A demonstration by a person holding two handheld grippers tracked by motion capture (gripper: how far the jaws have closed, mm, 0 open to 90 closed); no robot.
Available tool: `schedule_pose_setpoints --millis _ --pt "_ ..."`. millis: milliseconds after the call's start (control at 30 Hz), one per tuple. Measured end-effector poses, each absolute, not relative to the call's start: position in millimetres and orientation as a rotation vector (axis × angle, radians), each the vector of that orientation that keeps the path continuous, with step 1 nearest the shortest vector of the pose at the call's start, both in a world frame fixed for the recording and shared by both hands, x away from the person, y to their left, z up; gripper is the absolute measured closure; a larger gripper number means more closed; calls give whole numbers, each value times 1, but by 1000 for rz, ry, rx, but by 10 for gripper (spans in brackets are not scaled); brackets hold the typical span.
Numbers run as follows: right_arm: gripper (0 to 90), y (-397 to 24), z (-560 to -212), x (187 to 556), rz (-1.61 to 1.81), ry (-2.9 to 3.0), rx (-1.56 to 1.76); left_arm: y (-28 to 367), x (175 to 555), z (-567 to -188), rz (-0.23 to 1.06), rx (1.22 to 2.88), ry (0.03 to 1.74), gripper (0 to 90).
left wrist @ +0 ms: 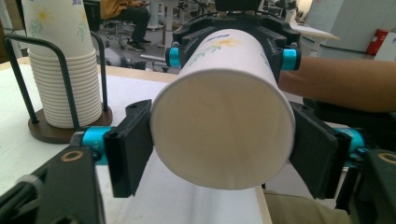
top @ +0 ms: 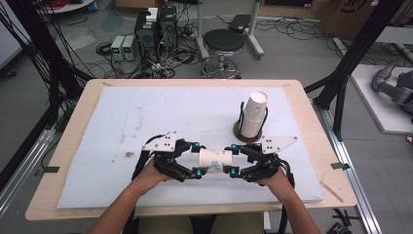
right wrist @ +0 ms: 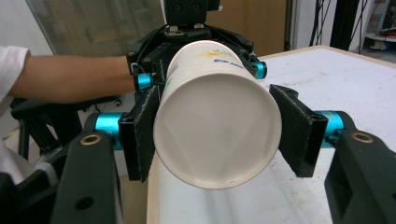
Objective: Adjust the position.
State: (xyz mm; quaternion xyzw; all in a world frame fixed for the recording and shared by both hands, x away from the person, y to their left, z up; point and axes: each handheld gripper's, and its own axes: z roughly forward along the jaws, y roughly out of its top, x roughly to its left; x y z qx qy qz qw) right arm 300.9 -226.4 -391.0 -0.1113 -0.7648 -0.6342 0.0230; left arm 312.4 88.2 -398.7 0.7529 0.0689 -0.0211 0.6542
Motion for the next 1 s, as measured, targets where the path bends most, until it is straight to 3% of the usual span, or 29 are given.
schedule_pose_setpoints --millis 267,300,400,1000 --pt "371 -225 -392 301 -1929 -2388 -363 91 313 -392 -48 1746 159 371" --pt "286 -224 -391 301 -1941 -2401 -387 92 313 -389 -33 1760 162 376" --pt "210 -223 -387 300 -1929 -2444 -459 94 313 -385 -28 1780 171 377" --pt "210 -210 -355 304 -1695 -2766 -392 100 323 -343 59 2114 193 388"
